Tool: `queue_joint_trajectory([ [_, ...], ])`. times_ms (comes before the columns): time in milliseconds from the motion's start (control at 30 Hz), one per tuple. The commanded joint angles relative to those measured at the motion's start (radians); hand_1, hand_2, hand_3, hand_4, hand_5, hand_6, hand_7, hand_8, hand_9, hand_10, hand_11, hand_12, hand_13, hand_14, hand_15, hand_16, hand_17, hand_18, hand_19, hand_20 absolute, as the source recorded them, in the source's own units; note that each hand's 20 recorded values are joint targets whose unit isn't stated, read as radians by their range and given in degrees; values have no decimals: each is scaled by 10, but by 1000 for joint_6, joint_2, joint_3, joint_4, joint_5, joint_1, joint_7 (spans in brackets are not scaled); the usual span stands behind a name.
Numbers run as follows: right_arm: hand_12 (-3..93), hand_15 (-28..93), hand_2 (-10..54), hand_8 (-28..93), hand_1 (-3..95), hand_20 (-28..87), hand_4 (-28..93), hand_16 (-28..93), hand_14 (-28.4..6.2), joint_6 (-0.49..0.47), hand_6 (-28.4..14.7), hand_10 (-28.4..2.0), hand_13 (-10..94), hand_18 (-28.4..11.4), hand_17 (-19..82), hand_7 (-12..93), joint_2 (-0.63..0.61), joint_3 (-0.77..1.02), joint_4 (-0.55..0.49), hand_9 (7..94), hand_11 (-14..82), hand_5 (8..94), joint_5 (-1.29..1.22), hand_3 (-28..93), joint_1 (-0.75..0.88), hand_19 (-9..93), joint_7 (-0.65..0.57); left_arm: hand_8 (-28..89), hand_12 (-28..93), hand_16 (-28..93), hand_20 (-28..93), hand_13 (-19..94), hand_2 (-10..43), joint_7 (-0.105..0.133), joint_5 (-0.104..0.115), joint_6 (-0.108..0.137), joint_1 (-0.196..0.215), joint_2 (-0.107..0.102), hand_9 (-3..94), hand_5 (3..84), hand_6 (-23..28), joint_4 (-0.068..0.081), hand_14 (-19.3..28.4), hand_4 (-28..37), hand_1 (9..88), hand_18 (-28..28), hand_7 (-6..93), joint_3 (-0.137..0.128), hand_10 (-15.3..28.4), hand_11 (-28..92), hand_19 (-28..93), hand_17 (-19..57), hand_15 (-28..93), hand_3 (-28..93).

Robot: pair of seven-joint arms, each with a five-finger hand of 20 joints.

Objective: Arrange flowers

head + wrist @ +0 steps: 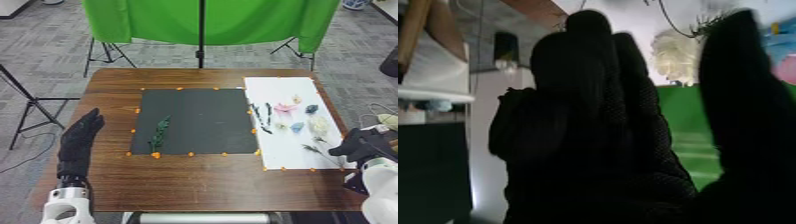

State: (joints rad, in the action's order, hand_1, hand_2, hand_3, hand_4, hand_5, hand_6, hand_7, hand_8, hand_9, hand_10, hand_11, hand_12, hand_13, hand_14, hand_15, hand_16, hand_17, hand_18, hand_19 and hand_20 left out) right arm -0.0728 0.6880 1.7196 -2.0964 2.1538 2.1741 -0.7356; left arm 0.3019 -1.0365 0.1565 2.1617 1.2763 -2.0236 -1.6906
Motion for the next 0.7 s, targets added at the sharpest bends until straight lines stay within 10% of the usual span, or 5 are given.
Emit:
queue_joint_trajectory([
  [33,231,593,-95,-73,466,510,-269,317,-55,144,-23,-129,836,-125,584,158,-5,-92,73,782,224,696,69,608,-17,932,50,-47,142,57,180,287,-38,-13,-7,-11,7,8,407,442,30,1,148,-242,223,112,107,2,121,106,5,13,105,692],
  [267,332,573,-95,114,618,532,-218,330,-36,266,-2,-101,897,-115,635,192,-1,-90,76,885,204,791,74,443,-7,932,66,-47,142,57,180,289,-37,-12,-5,-10,9,7,408,442,30,0,150,-243,223,112,107,3,122,107,6,14,107,690],
  [500,319,556,-95,145,621,535,-196,332,-25,243,7,-97,936,-106,673,216,58,85,-133,929,261,840,-38,500,57,932,38,-48,142,56,180,290,-36,-16,-6,-17,17,8,408,443,30,-2,150,-245,222,112,107,3,121,108,5,14,107,690],
  [700,313,561,-95,150,626,531,-176,321,-18,303,0,-96,937,-96,684,214,52,-101,-210,933,272,843,-108,503,-141,932,81,-48,142,56,180,292,-37,-19,-5,-23,17,5,409,442,30,-4,151,-244,221,112,106,3,121,108,5,14,108,690],
])
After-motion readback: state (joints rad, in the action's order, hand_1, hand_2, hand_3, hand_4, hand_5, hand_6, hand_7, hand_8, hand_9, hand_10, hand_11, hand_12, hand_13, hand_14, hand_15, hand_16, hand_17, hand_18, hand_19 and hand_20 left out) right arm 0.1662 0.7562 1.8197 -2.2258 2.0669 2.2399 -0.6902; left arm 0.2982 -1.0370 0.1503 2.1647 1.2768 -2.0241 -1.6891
